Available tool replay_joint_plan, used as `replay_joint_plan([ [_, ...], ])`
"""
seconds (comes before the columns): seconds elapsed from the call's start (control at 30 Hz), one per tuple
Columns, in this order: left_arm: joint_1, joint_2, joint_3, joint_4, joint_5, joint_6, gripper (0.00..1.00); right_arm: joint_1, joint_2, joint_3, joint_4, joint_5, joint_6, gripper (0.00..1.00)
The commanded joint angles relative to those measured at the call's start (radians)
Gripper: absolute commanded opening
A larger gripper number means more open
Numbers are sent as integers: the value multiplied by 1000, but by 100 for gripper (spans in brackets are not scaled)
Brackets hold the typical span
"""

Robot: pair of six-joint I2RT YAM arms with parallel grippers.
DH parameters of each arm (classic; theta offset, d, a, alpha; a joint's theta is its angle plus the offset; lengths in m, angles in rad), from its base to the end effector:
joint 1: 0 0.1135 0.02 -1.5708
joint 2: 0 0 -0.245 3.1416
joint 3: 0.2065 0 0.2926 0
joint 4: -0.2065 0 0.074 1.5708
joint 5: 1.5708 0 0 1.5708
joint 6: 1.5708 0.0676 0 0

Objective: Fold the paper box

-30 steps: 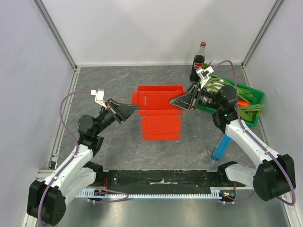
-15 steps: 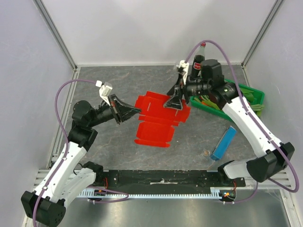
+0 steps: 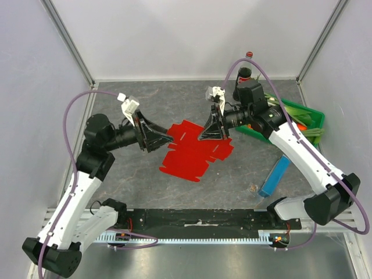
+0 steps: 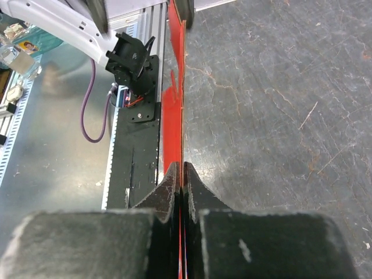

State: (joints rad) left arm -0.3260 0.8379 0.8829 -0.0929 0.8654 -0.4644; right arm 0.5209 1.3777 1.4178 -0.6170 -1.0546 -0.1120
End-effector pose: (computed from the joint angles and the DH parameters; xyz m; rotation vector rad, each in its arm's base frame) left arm 0.2271 -0.1311 0.3628 0.5983 1.6620 -1.2824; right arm 0.2715 0.2235 0.3668 -1.2244 1.7066 1.3625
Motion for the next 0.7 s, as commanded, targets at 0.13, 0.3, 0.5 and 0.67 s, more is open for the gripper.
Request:
replay_joint_plan([
  [0.13, -1, 128, 340, -162, 26, 10, 63, 4, -66, -40, 72, -84, 8, 0],
  [0.3, -1, 237, 412, -153, 161, 81, 36, 4, -63, -20, 74, -91, 28, 0],
  [0.5, -4, 294, 445, -168, 173, 132, 29, 2, -55, -11, 74, -111, 26, 0],
  [0.67, -13, 348, 476, -169, 236, 142, 33, 5, -46, -10, 76, -114, 32, 0],
])
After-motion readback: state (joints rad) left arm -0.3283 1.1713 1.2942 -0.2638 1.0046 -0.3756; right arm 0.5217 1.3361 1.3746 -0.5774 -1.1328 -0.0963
